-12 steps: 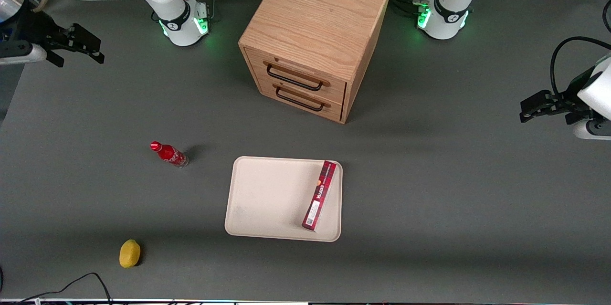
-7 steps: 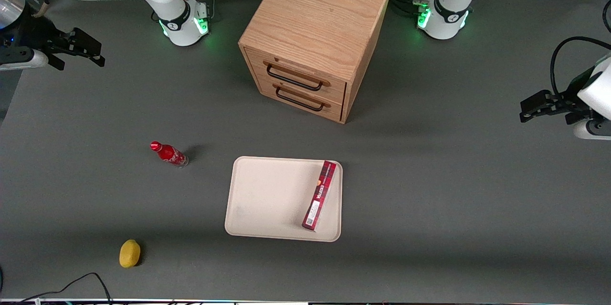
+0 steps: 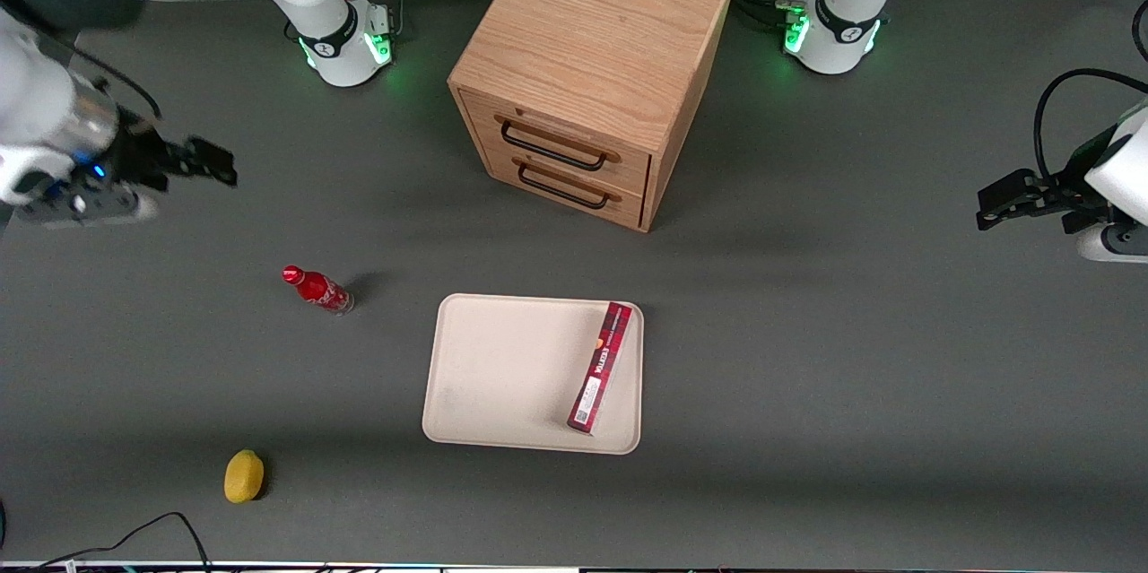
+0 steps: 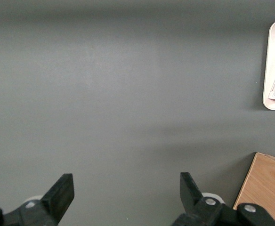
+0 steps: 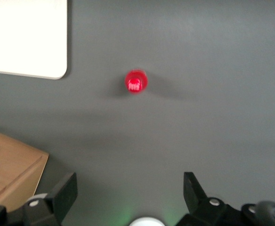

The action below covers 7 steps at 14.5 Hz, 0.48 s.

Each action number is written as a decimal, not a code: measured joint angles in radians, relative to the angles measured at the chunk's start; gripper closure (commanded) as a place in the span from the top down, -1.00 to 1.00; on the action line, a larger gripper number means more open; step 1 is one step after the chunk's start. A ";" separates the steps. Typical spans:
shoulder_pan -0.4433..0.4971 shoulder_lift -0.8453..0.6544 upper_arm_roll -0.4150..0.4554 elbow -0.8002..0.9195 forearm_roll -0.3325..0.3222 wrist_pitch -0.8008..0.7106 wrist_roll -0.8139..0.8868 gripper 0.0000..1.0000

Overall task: Place coke bottle on tray
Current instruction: 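Move the right gripper down toward the red Coca-Cola bottle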

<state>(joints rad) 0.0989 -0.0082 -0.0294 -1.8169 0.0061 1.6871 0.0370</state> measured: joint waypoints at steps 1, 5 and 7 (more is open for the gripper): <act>0.000 0.024 0.001 -0.053 0.000 0.091 -0.003 1.00; 0.000 0.046 0.001 -0.255 0.000 0.367 -0.033 1.00; 0.000 0.046 0.000 -0.330 0.000 0.477 -0.044 1.00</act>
<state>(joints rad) 0.0987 0.0374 -0.0290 -2.1472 0.0061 2.1646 -0.0071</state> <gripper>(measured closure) 0.000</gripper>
